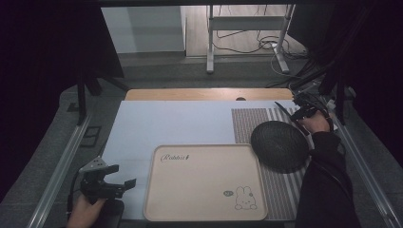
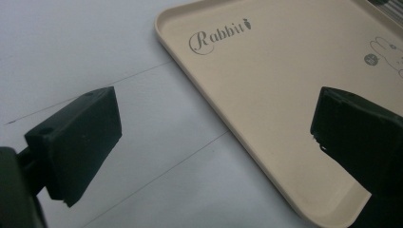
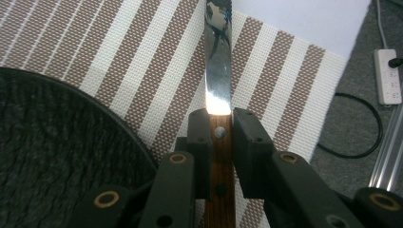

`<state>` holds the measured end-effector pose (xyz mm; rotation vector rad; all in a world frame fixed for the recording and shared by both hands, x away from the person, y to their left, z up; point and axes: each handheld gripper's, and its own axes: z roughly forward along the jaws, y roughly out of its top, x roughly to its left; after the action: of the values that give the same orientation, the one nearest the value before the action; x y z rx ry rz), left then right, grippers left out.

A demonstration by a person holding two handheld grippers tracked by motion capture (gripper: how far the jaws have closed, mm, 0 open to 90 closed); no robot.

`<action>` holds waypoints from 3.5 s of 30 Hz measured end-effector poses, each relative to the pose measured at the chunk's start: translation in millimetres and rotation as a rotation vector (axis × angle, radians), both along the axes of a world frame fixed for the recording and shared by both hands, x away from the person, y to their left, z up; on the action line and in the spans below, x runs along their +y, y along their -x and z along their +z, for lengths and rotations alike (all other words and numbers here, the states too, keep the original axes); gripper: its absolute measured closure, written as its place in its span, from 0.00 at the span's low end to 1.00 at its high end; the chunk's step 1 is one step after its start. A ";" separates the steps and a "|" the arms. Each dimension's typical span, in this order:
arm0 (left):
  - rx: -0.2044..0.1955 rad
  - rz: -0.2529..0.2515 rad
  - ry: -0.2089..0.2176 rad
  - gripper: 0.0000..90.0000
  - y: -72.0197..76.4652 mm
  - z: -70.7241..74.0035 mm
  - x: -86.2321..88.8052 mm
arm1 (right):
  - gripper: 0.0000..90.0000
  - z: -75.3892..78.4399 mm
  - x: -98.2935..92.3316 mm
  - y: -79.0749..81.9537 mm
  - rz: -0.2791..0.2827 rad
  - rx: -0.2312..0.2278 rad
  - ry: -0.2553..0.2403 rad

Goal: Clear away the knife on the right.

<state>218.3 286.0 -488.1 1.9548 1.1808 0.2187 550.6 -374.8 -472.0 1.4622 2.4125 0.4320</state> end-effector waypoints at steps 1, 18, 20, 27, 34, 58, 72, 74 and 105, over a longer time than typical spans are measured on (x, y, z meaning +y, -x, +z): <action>0.000 0.000 0.000 0.03 0.0 0.0 -0.1 | 0.86 2.5 -0.2 1.0 0.002 -0.002 0.004; 0.000 0.001 -0.002 0.03 0.0 0.1 -0.5 | 0.86 13.9 27.2 38.8 0.059 -0.009 -0.084; -0.001 0.002 -0.001 0.03 0.1 0.1 -0.5 | 0.86 12.3 36.6 48.2 0.092 -0.012 -0.087; -0.001 0.003 0.003 0.03 0.3 0.2 0.0 | 0.86 16.3 52.1 64.8 0.139 -0.020 -0.106; -0.004 0.001 0.003 0.03 0.3 0.3 0.2 | 0.86 16.4 64.6 85.0 0.174 -0.021 -0.118; -0.002 0.005 0.003 0.03 0.3 0.4 -0.2 | 0.86 11.6 97.5 138.9 0.276 -0.019 -0.150; -0.005 0.002 -0.001 0.03 0.6 0.6 -0.3 | 0.86 2.9 128.5 178.4 0.353 0.015 -0.154; -0.005 0.002 -0.002 0.03 0.6 0.6 -0.5 | 0.86 3.1 132.6 183.3 0.361 0.014 -0.157; -0.008 0.000 -0.011 0.03 0.9 0.8 -1.6 | 0.84 -26.5 187.9 231.2 0.448 0.076 -0.129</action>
<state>217.4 284.4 -487.2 1.9618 1.1768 0.2334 319.4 -186.9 -498.5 0.9849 2.8203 0.6481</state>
